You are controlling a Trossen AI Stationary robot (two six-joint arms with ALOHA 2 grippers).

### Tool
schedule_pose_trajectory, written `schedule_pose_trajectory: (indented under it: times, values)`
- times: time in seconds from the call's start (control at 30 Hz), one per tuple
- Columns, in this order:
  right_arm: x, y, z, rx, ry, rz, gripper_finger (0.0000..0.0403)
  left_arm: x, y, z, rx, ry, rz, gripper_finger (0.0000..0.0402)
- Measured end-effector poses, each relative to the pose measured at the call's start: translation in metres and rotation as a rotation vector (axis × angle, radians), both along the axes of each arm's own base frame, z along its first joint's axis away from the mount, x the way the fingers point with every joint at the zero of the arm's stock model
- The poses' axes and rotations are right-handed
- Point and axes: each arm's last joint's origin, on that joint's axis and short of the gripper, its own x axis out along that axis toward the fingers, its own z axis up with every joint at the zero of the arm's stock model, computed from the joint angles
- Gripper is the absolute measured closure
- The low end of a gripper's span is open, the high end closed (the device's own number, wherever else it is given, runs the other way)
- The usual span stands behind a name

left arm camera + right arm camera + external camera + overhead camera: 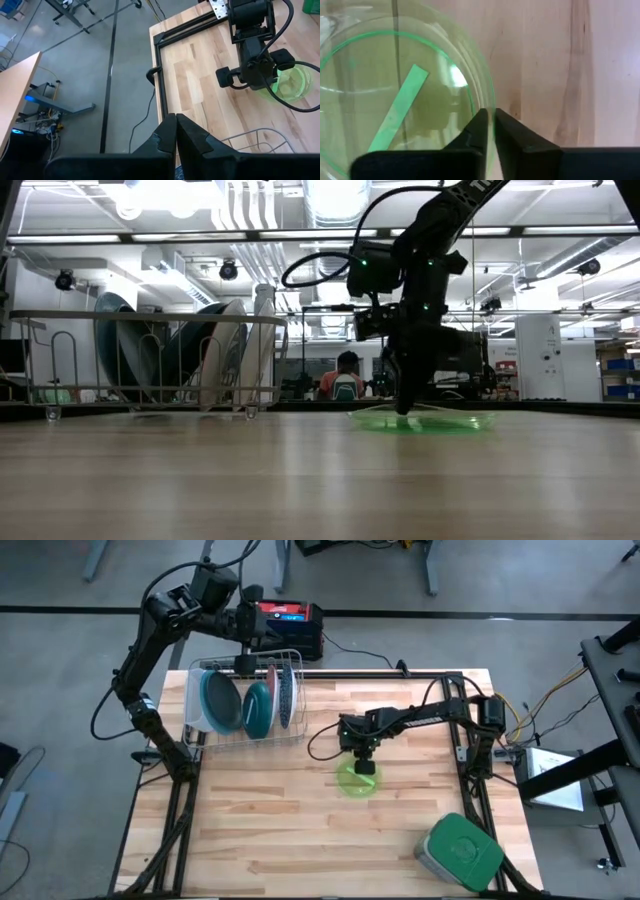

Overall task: Sort dishes
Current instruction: Put the light green plate into the dish rack

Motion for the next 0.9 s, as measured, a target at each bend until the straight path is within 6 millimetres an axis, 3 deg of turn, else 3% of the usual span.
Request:
schedule_pose_trajectory:
  times: [0.1,0.3,0.9]
  values:
    - [0.002,0.000,0.005,0.000,0.002,0.001,0.0398,0.000,0.000,0.000,-0.002,-0.001,0.002,0.0401]
    - [0.006,-0.001,0.019,0.003,0.025,0.010,0.0401,0.000,0.000,0.000,-0.002,-0.002,0.002,0.0401]
    - [0.024,-0.004,0.115,-0.063,-0.115,0.048,0.0402,-0.001,-0.001,0.006,0.000,-0.047,0.025,0.0401]
